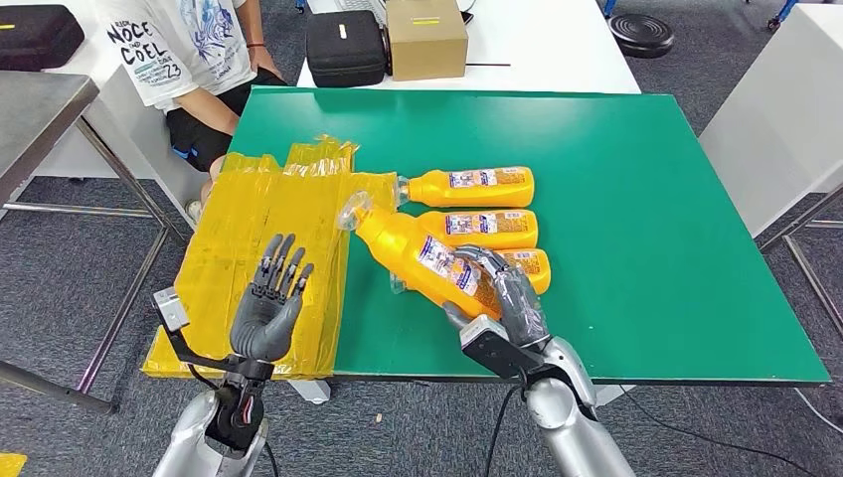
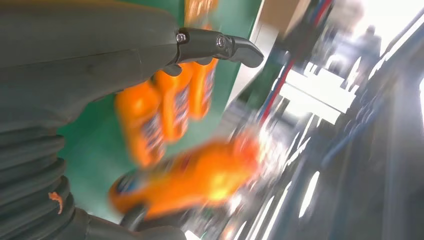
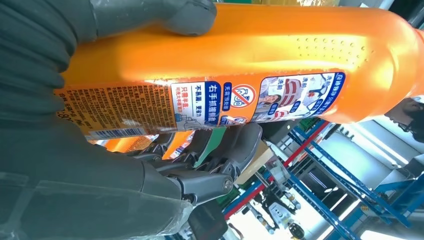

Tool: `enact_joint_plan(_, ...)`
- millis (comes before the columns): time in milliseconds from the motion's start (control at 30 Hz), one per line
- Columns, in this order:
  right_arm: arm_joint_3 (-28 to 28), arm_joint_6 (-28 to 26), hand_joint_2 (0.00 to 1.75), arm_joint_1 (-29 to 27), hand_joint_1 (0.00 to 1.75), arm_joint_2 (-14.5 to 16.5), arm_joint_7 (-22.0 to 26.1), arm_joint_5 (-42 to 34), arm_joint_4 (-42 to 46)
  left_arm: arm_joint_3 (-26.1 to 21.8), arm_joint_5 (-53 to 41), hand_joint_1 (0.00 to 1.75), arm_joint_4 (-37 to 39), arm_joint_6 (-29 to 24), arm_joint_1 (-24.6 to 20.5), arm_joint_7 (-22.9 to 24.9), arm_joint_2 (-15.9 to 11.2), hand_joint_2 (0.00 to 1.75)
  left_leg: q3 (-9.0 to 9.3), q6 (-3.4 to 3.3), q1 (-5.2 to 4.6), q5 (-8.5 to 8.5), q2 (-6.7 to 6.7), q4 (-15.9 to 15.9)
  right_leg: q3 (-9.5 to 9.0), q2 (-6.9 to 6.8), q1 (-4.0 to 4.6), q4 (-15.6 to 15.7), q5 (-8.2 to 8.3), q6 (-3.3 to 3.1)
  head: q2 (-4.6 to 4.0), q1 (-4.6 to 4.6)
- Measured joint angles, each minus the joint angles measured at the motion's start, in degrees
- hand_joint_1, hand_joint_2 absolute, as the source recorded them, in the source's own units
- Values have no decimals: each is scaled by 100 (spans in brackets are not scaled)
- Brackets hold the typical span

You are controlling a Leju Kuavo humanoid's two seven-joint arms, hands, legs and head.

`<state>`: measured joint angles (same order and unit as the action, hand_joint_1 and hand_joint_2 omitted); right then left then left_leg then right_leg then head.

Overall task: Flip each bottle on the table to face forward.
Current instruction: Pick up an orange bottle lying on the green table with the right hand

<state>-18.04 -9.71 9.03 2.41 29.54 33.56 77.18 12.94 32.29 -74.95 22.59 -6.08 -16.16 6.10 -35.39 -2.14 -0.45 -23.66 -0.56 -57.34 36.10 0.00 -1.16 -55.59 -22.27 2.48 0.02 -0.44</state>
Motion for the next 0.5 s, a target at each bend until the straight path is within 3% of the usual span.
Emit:
enact_joint_plan(33, 11, -26, 175, -32, 175, 31, 44, 47, -5, 54, 15, 0, 1, 183, 22, 84, -42, 0, -1, 0, 0, 0, 0, 0, 1, 0, 0, 0, 0, 0, 0, 0)
enact_joint_plan(500, -310, -165, 175, 59, 175, 476, 356, 450, -446, 601, -549, 0, 334, 370, -181, 372, -211, 0, -5, 2, 1, 1, 0, 0, 6, 0, 1, -1, 0, -1, 0, 1)
